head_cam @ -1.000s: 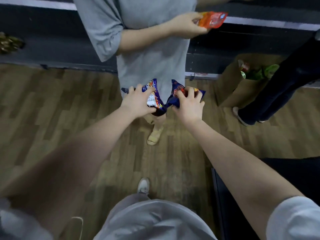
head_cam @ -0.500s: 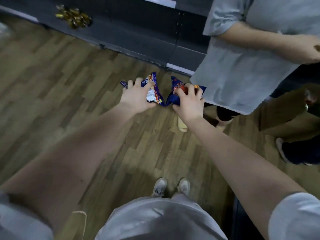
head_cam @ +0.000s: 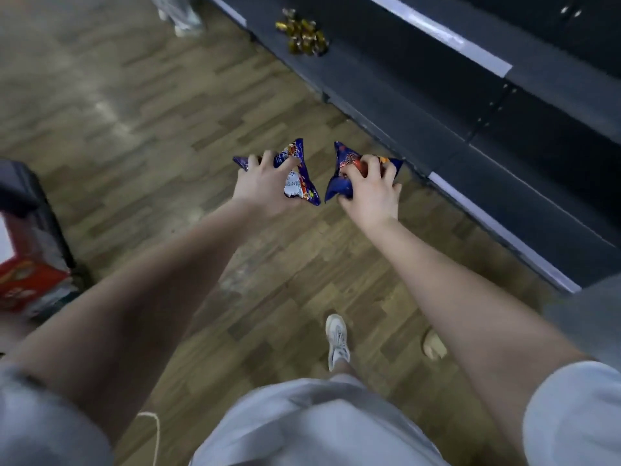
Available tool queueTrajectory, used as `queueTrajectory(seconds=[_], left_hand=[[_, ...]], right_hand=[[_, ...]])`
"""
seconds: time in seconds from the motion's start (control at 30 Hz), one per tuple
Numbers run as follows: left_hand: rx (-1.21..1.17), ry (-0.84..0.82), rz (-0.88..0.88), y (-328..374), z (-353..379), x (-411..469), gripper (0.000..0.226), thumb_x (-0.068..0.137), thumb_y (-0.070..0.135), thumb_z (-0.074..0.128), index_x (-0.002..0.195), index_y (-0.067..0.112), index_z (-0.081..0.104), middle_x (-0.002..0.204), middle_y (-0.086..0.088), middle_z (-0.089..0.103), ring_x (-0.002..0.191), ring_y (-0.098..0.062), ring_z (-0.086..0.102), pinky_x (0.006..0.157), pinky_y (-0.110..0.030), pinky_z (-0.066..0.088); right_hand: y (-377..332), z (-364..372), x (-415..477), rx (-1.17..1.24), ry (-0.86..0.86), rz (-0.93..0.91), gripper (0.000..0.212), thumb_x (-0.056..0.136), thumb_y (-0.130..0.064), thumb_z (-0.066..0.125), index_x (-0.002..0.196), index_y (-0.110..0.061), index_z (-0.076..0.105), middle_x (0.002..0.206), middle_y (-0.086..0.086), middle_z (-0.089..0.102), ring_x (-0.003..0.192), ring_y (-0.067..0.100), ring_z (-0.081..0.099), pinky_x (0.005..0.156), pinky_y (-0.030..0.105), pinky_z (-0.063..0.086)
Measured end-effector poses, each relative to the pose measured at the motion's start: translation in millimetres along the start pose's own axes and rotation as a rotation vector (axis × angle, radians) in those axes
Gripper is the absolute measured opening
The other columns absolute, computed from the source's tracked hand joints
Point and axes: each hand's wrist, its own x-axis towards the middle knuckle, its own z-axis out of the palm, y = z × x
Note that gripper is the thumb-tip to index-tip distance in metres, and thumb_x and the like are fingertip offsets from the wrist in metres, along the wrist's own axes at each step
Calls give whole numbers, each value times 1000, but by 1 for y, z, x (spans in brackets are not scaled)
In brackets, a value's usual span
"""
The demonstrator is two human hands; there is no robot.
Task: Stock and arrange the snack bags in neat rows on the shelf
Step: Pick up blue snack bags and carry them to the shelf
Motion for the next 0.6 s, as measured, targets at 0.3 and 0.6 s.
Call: queueTrajectory(seconds=[0.3,0.6], left_hand=[[23,86,-209,-21,-26,74,77,70,55,68,136,33,36,140,-12,35,125,-38,34,93,-52,39],[-4,123,-355,-64,-31,109,76,70,50,69,137,31,38,140,-13,36,125,-38,34,90,-52,39]], right_hand=[[-6,-20,131,-40,-39,-270,50,84,-38,65,131,-31,49,146,4,30,135,37,20,98,54,38],[-43,-6,212,-41,-85,-448,53,81,-36,70,130,-30,50,144,6,33,132,39,24,101,57,35]])
